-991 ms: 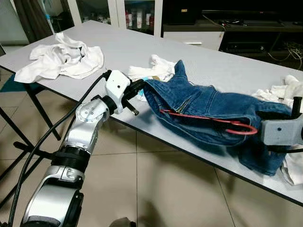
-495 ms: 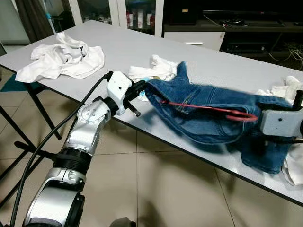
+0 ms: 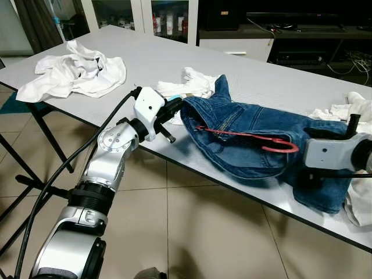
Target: Hang hanger
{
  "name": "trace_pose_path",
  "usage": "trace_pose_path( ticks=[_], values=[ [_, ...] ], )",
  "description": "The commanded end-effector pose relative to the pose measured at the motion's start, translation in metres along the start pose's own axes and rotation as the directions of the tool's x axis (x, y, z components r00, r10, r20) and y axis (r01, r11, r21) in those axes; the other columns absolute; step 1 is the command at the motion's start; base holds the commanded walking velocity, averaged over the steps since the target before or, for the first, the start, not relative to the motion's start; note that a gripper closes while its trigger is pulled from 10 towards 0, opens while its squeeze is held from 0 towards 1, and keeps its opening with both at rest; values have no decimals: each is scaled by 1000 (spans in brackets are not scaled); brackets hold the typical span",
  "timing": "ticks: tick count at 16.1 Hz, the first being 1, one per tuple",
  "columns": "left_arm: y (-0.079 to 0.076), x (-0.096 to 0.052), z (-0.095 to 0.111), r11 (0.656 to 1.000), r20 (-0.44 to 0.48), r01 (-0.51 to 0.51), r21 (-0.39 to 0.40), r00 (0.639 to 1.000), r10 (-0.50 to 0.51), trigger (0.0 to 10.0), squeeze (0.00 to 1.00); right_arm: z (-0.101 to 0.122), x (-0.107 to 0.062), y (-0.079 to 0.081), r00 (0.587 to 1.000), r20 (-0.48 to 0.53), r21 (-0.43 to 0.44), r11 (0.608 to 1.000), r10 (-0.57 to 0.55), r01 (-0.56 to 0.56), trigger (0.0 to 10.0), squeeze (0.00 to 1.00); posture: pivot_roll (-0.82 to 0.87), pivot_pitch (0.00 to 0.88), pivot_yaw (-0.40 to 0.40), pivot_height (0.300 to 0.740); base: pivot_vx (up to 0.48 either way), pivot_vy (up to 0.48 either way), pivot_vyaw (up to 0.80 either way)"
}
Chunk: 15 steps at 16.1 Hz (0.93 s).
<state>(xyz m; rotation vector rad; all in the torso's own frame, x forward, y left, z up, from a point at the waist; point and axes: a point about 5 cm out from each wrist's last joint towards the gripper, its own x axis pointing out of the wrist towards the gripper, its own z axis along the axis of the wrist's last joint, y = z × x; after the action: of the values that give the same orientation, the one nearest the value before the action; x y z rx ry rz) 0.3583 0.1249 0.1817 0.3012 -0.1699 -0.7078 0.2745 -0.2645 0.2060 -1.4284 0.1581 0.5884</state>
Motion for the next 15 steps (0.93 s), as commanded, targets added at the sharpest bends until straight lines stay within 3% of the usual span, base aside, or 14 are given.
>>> trace_pose_path(
  ticks=[1, 6, 9, 12, 15],
  values=[
    [0, 1, 4, 1000, 12, -3, 11, 1000, 3, 10000, 0, 9, -2, -6, 999, 50, -12, 1000, -17, 18, 10000, 0, 1, 0, 12, 723, 0, 0, 0],
    [-3, 3, 13, 1000, 41, 9, 16, 999, -10, 10000, 0, 2, 6, -2, 995, -96, -68, 997, -30, 23, 10000, 0, 0, 0, 14, 723, 0, 0, 0],
    [-3, 5, 15, 999, 45, 11, 32, 999, -13, 10000, 0, 17, 10, 0, 999, 7, 7, 999, -33, 33, 10000, 0, 1, 0, 16, 723, 0, 0, 0],
    [3, 1, 11, 999, 22, -7, 38, 1000, 6, 10000, 0, 27, -2, 4, 987, 163, 57, 998, 0, -9, 10000, 0, 1, 0, 19, 723, 0, 0, 0],
    [5, 0, 10, 999, 16, -14, 39, 1000, 13, 10000, 0, 23, -8, 5, 988, 141, 1, 998, 56, -57, 10000, 0, -3, 0, 16, 723, 0, 0, 0]
  ],
)
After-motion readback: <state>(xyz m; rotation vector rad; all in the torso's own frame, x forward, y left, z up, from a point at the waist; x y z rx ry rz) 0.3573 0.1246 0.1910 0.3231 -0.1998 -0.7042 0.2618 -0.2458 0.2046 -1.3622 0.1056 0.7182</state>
